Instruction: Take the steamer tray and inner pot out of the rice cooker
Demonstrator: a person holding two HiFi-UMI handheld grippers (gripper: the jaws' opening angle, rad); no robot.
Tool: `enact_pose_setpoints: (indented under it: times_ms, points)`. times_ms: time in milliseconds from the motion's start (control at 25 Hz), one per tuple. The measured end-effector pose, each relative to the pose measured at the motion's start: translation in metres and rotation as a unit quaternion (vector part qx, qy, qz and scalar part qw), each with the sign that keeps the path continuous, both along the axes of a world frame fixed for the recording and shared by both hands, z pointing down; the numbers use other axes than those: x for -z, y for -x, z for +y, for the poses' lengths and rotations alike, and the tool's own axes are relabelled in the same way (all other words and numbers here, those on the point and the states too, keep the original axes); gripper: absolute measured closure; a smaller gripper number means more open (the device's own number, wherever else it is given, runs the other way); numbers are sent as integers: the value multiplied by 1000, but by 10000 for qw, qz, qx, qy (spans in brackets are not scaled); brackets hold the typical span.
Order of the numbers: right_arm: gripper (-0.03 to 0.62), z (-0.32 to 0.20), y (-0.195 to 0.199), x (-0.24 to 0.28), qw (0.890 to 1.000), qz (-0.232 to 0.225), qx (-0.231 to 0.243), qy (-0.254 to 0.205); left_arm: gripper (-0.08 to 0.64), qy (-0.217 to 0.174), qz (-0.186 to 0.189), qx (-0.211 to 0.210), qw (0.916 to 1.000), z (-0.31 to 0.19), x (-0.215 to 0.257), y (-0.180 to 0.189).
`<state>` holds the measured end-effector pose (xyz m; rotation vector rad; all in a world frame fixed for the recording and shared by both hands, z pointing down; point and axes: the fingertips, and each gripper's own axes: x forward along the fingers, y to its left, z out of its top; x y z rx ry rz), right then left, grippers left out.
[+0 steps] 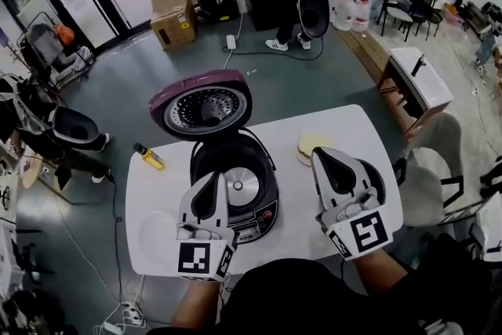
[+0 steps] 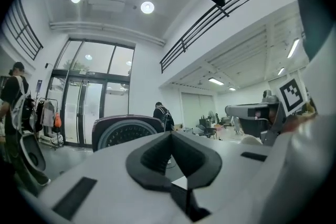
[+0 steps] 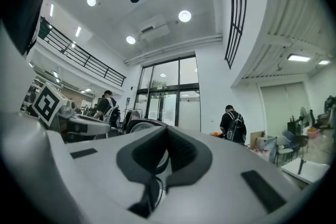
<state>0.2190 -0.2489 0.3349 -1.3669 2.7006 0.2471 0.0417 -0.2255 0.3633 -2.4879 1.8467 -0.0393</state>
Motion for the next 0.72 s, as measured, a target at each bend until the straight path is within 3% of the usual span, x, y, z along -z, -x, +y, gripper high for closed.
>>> enact_pose_setpoints:
  times_ms: [240,440,720]
  points:
    - [594,1,52,5,9992,49,376,-91,563,-83,132,256,9996,10,1,46]
    - [594,6,82,9,9987,116,439,-251,563,-138,-16,372,9992,17,1,74]
    - [594,10,111,7,9979,188,571,-256,563,-81,-42,514,9986,23,1,96]
